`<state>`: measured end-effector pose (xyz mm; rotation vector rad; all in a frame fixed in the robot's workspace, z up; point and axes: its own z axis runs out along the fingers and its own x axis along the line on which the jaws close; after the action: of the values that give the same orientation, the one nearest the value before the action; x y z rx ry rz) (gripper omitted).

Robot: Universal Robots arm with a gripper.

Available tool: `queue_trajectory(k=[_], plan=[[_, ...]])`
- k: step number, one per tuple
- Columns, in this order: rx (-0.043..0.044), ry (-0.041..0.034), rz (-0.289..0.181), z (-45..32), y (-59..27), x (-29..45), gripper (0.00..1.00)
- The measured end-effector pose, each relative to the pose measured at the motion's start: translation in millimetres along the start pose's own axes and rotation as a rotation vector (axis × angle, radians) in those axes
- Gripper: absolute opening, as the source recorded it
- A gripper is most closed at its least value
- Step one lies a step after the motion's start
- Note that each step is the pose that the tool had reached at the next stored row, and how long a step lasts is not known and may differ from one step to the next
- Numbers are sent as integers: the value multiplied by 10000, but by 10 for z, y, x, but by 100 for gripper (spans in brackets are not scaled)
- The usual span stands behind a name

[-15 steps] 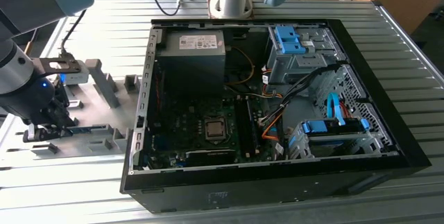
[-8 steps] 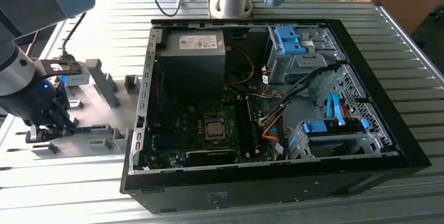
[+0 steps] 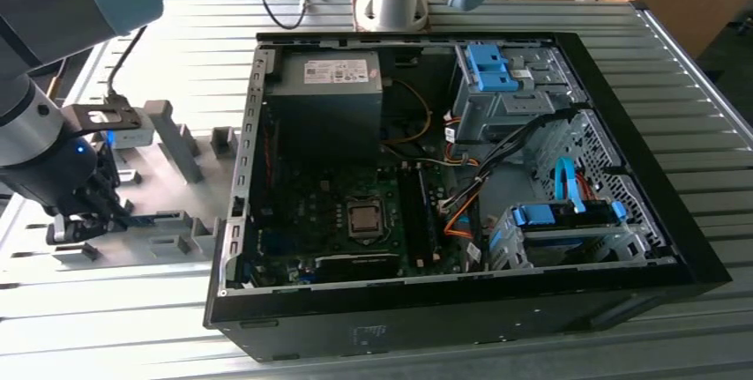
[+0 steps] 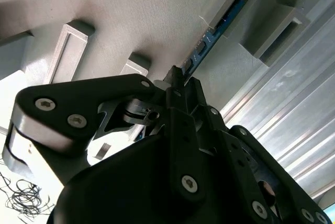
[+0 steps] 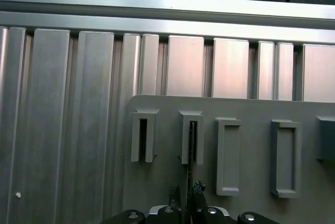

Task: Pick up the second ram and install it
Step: 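Pick up the second ram and move it above second insertion slot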

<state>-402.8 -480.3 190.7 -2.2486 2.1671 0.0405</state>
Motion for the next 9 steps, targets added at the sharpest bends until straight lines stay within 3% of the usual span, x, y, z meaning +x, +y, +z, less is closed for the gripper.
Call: queue_trajectory(k=[9], plan=[[0,0,0,14,13,-1,23]])
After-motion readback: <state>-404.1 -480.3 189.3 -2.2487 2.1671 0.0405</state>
